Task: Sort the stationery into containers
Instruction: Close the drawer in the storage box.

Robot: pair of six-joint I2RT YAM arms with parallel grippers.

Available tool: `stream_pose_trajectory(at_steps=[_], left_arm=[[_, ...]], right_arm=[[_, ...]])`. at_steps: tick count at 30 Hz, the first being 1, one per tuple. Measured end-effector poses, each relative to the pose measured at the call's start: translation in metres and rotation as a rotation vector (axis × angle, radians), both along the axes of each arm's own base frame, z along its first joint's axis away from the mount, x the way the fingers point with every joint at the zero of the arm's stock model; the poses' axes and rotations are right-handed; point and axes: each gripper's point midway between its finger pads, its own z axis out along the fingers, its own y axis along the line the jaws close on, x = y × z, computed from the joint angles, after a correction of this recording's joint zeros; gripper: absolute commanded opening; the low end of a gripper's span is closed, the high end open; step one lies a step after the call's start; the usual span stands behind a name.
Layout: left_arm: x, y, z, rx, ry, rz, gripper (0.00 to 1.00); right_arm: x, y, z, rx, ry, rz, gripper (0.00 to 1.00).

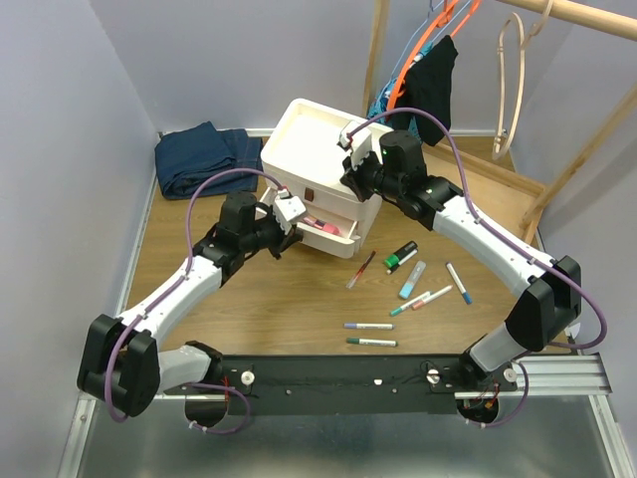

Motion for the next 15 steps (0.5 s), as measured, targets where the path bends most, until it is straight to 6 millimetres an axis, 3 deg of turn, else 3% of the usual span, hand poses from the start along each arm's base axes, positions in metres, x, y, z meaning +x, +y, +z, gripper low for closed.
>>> stream_pose_trajectory(at_steps=[6, 15], left_arm=[[0.011, -0.004, 0.008, -0.035, -0.047, 0.021, 0.0], [0.025, -0.012, -0.019, -0.037, 0.016, 0.034, 0.0]], right_arm=[[0.0, 0.0, 0.0, 0.0, 0.0, 0.0, 0.01], [0.0, 0.0, 0.0, 0.005, 0.003, -0.004, 0.01]])
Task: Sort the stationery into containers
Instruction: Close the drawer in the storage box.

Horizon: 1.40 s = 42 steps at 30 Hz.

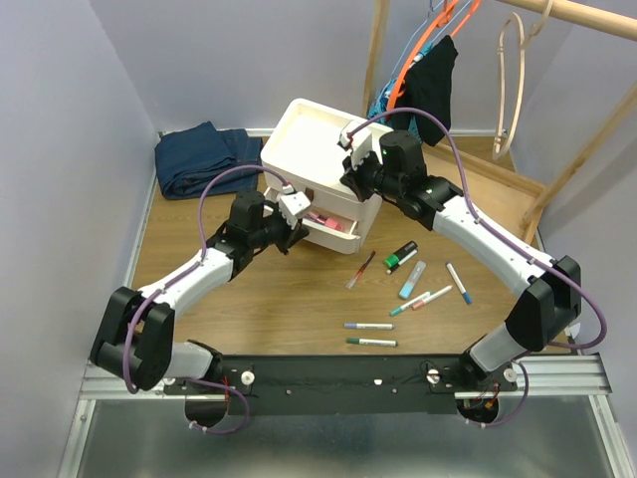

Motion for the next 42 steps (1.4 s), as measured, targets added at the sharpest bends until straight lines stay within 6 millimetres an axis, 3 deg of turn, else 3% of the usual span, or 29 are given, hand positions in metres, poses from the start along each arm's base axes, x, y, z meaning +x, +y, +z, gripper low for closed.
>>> stream_pose_trajectory(at_steps=[20, 29, 32, 33, 36, 39, 42], left_arm=[[0.042, -0.019, 0.007, -0.032, -0.054, 0.012, 0.0], [0.047, -0.021, 0.01, -0.031, -0.054, 0.012, 0.01], [0.039, -0.017, 0.013, -0.007, -0.01, 0.01, 0.31], [0.035, -0.015, 0.017, 0.0, 0.008, 0.01, 0.5], [0.014, -0.01, 0.045, -0.014, 0.029, -0.002, 0.81], [-0.011, -0.004, 0.076, -0.078, 0.012, -0.001, 0.87], [-0.031, 0.0, 0.091, -0.151, 0.018, 0.009, 0.83]], right_arm=[[0.002, 0.002, -0.002, 0.019, -0.011, -0.003, 0.01], [0.002, 0.003, -0.002, 0.022, -0.015, -0.003, 0.01], [0.002, 0.002, -0.002, 0.023, -0.017, -0.002, 0.01], [0.002, 0.002, -0.002, 0.024, -0.018, -0.002, 0.01], [0.002, 0.002, -0.002, 0.025, -0.021, -0.002, 0.01], [0.002, 0.002, -0.002, 0.026, -0.023, -0.003, 0.01], [0.002, 0.002, -0.002, 0.026, -0.024, -0.003, 0.01]])
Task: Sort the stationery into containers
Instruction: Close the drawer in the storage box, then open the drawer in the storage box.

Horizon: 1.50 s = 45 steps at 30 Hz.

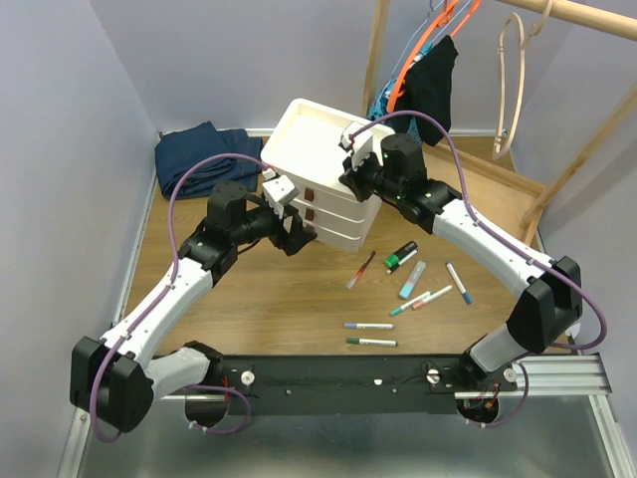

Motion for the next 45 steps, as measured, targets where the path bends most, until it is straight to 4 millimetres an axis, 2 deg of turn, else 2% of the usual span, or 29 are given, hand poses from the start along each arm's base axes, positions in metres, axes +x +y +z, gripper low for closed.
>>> stream_pose_trajectory(at_steps=[2, 4, 6, 10, 19, 25, 31, 45], left_arm=[[-0.002, 0.0, -0.003, -0.031, 0.032, 0.015, 0.81], [0.001, 0.003, -0.015, -0.055, 0.084, 0.043, 0.76], [0.006, 0.01, -0.031, -0.06, 0.133, 0.094, 0.69], [0.02, 0.023, -0.046, -0.057, 0.14, 0.207, 0.63], [0.054, 0.031, -0.044, -0.097, 0.074, 0.351, 0.61], [0.058, 0.019, -0.046, -0.045, 0.015, 0.331, 0.59], [0.062, 0.002, -0.039, 0.001, -0.054, 0.296, 0.6], [0.087, 0.002, -0.045, 0.049, -0.089, 0.356, 0.57]], right_arm=[[0.0, 0.0, 0.0, 0.0, 0.0, 0.0, 0.01], [0.0, 0.0, 0.0, 0.0, 0.0, 0.0, 0.01], [0.0, 0.0, 0.0, 0.0, 0.0, -0.001, 0.01], [0.001, -0.001, 0.0, -0.002, -0.001, -0.005, 0.01], [0.0, -0.003, 0.0, -0.003, -0.011, -0.014, 0.01], [-0.002, -0.009, 0.0, -0.006, -0.025, -0.029, 0.01], [-0.003, -0.012, 0.0, -0.006, -0.032, -0.039, 0.01], [-0.004, -0.014, 0.0, -0.002, -0.042, -0.046, 0.01]])
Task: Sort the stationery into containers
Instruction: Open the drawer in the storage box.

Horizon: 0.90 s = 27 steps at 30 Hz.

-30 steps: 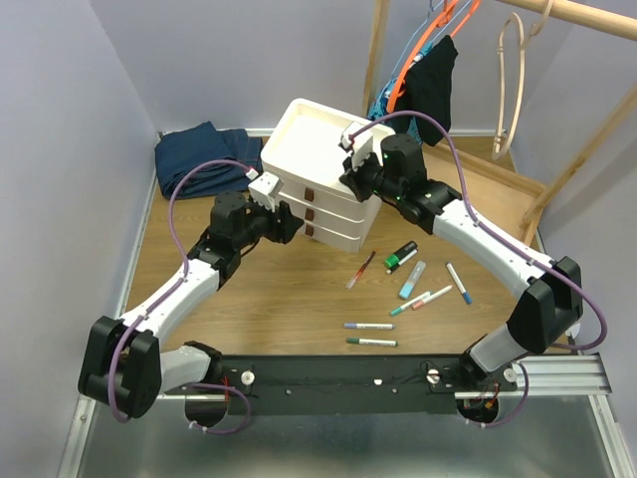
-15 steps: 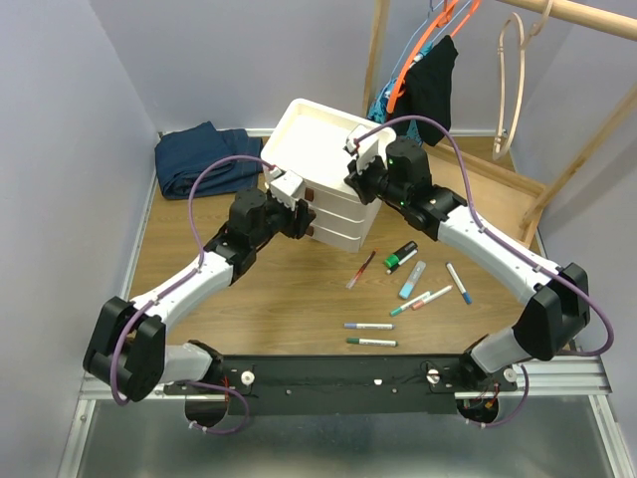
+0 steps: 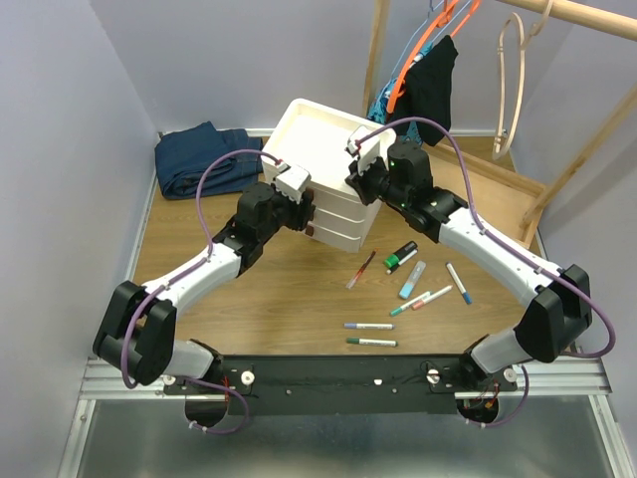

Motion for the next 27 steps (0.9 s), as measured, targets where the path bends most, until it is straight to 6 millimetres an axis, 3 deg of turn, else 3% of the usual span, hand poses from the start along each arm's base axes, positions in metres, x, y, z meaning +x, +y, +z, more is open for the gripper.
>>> stream_pose_trajectory(at_steps=[10, 21, 25, 27], left_arm=[[0.004, -0.003, 0.01, -0.017, -0.008, 0.005, 0.5], [0.004, -0.004, 0.006, -0.043, 0.031, 0.021, 0.1], [-0.002, -0.006, 0.006, -0.057, 0.055, 0.008, 0.0], [-0.005, -0.006, 0.009, -0.062, 0.059, 0.004, 0.0]], right_arm=[[0.0, 0.0, 0.0, 0.003, -0.005, -0.001, 0.01], [-0.003, -0.005, 0.001, 0.008, -0.017, -0.009, 0.01], [-0.005, -0.006, 0.001, 0.01, -0.02, -0.01, 0.01], [-0.005, -0.006, 0.001, 0.01, -0.02, -0.01, 0.01]])
